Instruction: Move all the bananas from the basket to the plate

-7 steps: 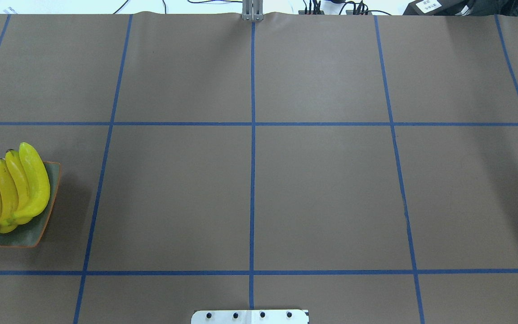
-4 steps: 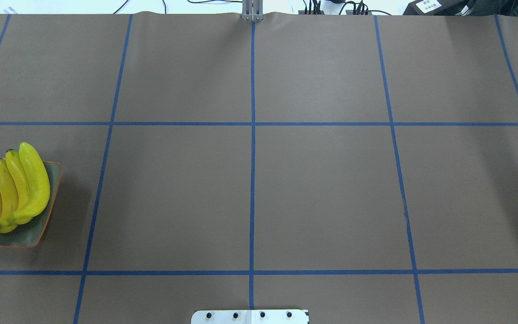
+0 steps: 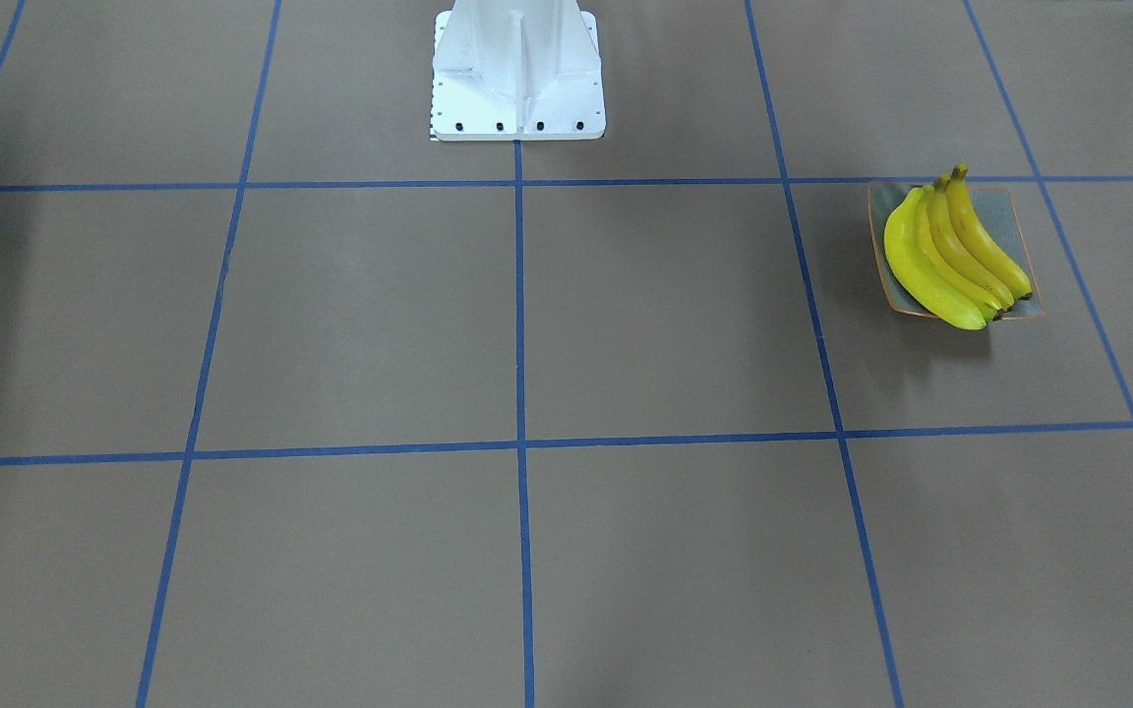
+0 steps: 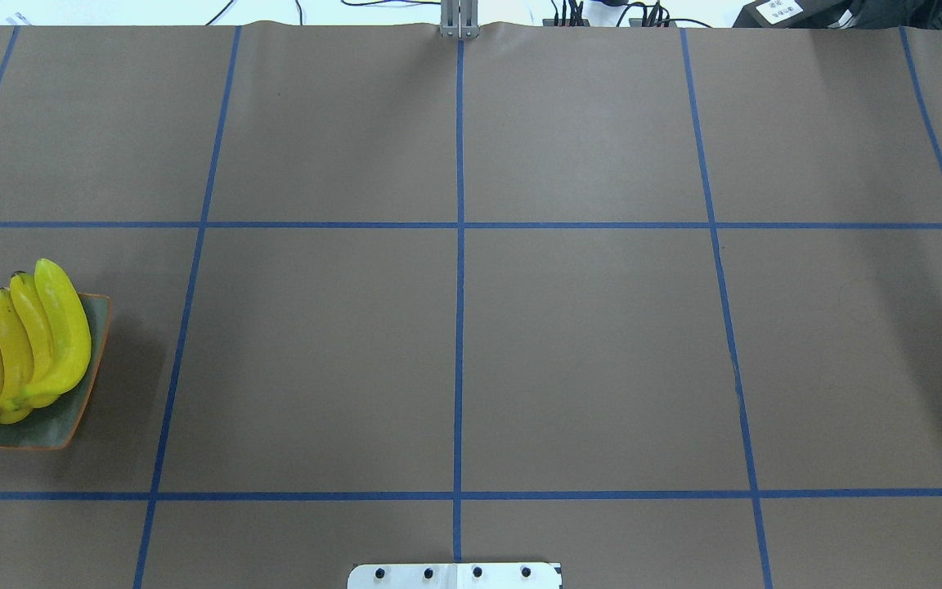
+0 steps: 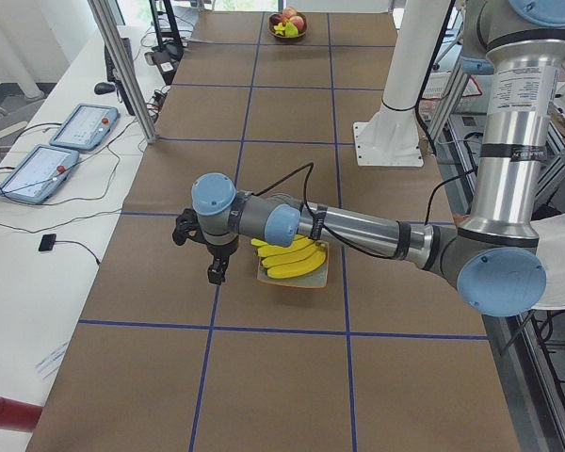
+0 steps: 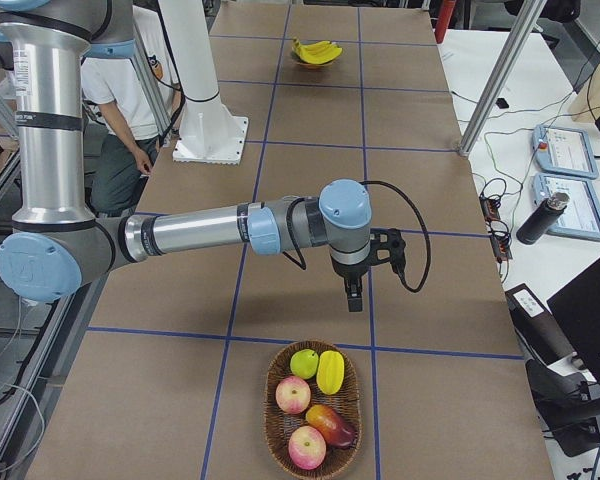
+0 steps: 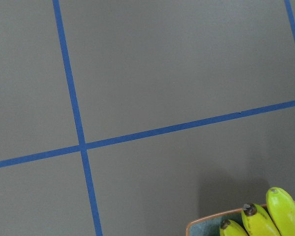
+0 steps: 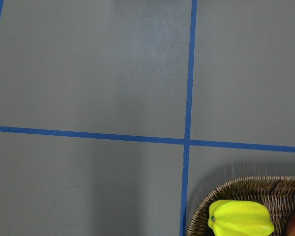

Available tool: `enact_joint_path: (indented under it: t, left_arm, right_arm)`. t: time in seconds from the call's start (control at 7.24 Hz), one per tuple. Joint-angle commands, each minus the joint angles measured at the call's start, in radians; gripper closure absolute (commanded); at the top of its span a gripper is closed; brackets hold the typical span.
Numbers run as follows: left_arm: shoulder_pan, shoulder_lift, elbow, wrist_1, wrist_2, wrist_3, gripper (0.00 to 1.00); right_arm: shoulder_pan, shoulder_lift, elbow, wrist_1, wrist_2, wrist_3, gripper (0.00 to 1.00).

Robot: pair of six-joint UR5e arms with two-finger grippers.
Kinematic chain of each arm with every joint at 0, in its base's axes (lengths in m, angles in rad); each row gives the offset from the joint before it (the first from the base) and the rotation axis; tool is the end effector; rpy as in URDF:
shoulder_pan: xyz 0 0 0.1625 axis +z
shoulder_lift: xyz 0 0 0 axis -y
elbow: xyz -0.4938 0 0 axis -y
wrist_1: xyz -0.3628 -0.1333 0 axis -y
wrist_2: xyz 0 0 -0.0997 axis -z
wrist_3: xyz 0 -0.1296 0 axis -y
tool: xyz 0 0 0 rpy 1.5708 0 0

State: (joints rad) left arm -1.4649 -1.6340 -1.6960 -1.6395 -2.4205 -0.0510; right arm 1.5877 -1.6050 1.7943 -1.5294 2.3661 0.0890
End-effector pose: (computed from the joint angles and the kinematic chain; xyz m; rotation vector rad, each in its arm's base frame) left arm 0.0177 -0.5067 0.6448 0.1746 0.8618 0.1605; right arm 0.0485 -0.4565 0.6533 0.1896 -0.7988 0.0082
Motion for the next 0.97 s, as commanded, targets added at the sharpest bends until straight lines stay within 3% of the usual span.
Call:
enact_joint_path:
  t: [0.0,0.83]
  left_arm:
    - [-0.002,-0.003,0.012,0.001,0.015,-0.001,0.0]
    - [-0.012,-0.003,0.003,0.001,0.029,0.0,0.0]
  right_arm:
    - [0.0,-0.001,-0.004,0.0,-0.002,0.0,0.0]
    - [0.0,-0.026,0.014,0.011,0.005,0.002,0.0]
